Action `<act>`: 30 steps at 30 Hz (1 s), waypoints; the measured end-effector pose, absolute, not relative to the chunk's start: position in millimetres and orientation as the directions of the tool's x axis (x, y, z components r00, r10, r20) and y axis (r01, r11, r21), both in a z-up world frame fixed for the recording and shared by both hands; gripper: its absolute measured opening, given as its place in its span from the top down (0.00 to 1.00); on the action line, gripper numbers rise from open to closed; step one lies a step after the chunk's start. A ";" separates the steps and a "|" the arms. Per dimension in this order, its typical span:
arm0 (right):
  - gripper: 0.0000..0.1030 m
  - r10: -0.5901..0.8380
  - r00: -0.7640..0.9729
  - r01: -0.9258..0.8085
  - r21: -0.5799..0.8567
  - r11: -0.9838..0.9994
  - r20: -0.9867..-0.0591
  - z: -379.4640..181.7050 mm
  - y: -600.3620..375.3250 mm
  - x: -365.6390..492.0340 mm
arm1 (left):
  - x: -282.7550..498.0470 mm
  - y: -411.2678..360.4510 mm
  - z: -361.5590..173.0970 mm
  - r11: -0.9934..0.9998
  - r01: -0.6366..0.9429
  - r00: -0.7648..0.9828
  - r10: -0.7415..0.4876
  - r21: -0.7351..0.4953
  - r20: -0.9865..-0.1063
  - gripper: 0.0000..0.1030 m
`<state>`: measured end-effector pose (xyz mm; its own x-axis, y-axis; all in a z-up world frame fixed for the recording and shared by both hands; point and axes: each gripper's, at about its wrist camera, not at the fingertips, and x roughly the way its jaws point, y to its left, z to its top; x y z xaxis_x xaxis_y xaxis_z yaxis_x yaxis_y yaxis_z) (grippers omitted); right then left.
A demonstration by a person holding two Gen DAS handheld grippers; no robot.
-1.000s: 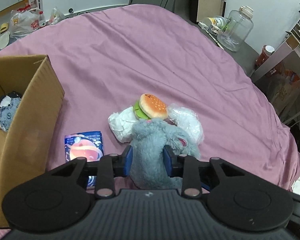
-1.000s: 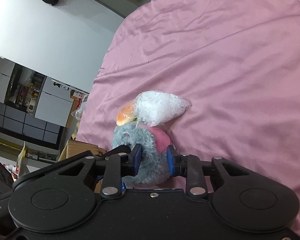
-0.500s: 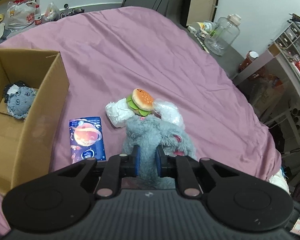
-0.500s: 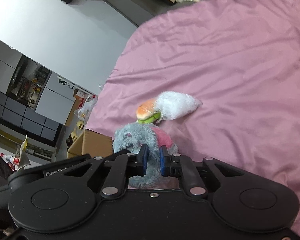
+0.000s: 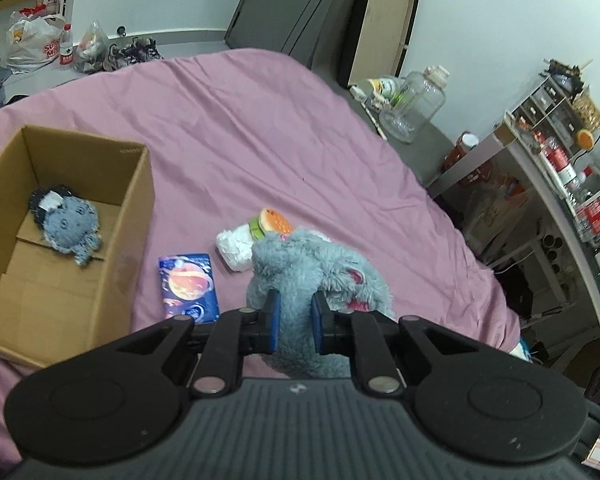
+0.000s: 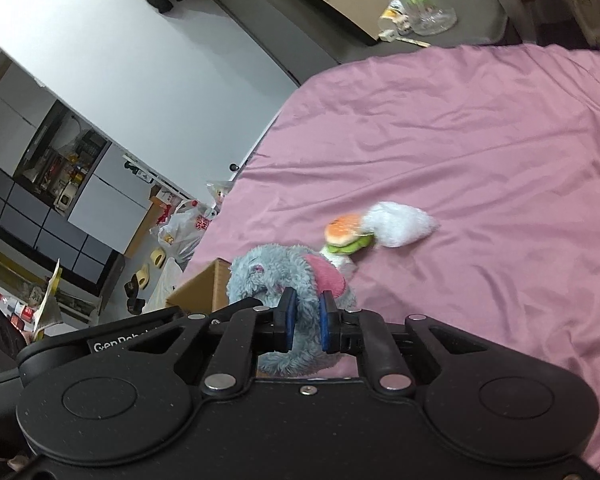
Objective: Organize soft objects
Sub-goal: 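Lift the gray plush with both tools and carry it over the box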
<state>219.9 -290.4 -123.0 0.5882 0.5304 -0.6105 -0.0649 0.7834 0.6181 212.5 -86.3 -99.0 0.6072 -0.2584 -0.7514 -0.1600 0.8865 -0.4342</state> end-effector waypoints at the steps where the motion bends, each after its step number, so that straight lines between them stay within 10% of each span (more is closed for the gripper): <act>1: 0.88 0.530 0.589 -0.069 0.616 0.785 -0.610 -120.2 -286.9 219.2 | 210.7 -82.4 -96.8 0.885 -0.159 0.611 -0.260 -0.437 -0.748 0.86; 30: 0.88 0.532 0.553 -0.187 0.526 0.830 -0.642 -92.1 -149.2 228.8 | 203.4 53.5 -87.3 0.839 -0.190 0.667 -0.270 -0.509 -0.695 0.86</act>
